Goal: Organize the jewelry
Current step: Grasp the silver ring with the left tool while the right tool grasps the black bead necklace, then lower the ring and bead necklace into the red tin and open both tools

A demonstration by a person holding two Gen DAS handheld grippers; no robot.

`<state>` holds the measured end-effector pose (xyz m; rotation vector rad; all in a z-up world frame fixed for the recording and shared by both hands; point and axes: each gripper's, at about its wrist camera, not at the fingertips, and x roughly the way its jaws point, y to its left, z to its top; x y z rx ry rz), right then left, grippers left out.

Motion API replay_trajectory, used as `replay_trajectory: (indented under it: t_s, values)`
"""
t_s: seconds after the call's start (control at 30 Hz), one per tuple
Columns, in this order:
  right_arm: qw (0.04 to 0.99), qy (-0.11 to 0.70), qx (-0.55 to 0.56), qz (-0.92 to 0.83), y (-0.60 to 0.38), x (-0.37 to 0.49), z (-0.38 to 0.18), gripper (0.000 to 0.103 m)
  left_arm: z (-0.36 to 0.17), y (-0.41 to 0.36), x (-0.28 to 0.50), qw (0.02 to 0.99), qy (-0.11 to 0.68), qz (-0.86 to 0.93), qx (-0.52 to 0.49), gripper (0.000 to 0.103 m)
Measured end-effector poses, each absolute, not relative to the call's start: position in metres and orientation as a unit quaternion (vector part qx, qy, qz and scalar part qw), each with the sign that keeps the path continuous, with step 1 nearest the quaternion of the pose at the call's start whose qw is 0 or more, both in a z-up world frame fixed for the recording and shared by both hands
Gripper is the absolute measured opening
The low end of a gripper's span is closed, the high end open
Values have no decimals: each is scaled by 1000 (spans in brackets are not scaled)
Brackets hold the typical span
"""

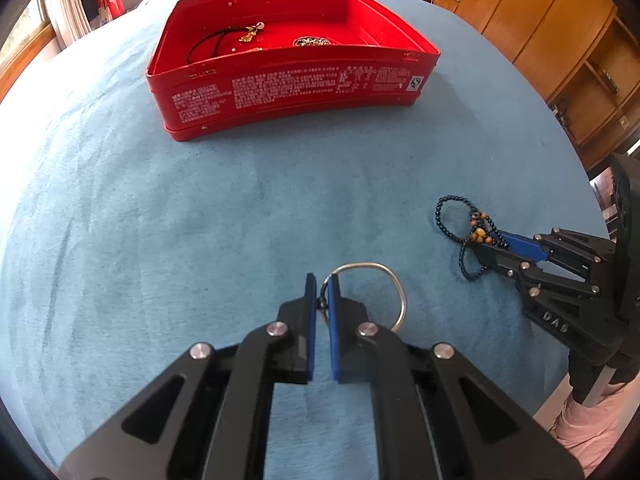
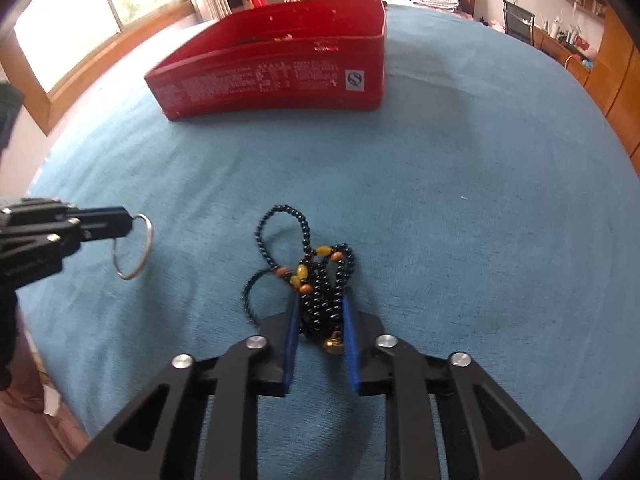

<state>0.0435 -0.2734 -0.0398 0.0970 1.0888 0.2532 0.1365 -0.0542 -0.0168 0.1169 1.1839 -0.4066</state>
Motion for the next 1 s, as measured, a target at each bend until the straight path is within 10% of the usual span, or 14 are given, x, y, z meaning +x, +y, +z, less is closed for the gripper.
replay_trajectory:
  t_s: [1.0]
  values:
    - [907,379,84,165,-275,101,108,13,94,-27,171,872,453,-184,10,4]
